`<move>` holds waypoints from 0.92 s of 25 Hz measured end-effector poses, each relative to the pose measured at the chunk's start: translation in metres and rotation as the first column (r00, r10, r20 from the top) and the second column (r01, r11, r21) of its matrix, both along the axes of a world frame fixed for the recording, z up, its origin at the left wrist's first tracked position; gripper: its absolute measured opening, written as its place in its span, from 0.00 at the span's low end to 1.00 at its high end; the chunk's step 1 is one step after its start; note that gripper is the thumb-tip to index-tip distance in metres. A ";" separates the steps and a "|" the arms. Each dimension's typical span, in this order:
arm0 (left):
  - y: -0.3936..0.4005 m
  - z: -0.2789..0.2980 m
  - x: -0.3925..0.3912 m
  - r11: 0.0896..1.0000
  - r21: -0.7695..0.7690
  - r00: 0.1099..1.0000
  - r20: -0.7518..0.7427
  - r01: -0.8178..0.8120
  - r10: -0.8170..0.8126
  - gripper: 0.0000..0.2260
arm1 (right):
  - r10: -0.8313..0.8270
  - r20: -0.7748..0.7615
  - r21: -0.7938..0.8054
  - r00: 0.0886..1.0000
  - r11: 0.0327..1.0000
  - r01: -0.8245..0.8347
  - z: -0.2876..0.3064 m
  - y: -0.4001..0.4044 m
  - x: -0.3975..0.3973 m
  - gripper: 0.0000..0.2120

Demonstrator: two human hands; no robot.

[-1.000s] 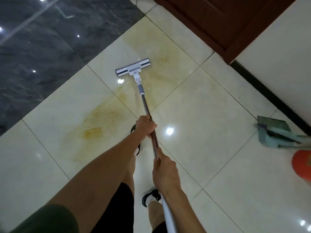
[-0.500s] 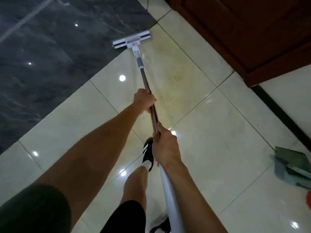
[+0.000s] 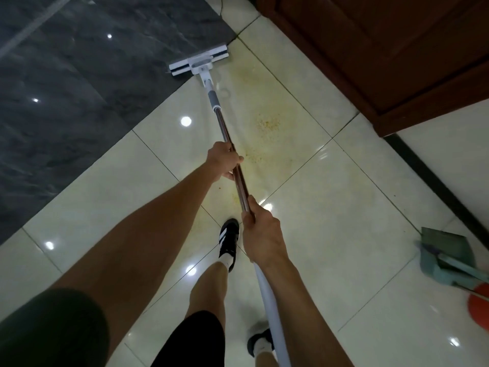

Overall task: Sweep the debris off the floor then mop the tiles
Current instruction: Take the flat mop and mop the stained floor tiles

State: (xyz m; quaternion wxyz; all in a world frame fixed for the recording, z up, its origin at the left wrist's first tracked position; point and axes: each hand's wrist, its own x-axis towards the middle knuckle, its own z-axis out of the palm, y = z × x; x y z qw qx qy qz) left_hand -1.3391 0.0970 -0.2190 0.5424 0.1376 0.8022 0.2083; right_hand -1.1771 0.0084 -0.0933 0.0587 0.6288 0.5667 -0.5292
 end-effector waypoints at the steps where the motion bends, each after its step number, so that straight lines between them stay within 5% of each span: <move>1: -0.005 0.003 0.011 1.000 0.001 1.000 -0.002 0.017 -0.017 0.29 | 0.006 0.001 0.003 1.000 1.000 -0.006 0.001 -0.007 0.012 0.21; 7: -0.070 0.010 0.126 0.998 -0.024 0.998 0.009 0.057 -0.057 0.25 | 0.011 0.011 -0.033 1.000 0.999 -0.010 0.008 -0.072 0.127 0.21; 15: -0.173 0.033 0.338 0.991 -0.058 0.993 0.029 0.120 -0.118 0.31 | 0.049 0.059 -0.102 0.997 0.994 -0.043 0.051 -0.168 0.331 0.23; 23: -0.170 0.037 0.380 0.999 -0.042 1.000 0.003 0.007 -0.007 0.31 | 0.095 0.054 -0.097 0.994 0.991 -0.089 0.065 -0.155 0.370 0.23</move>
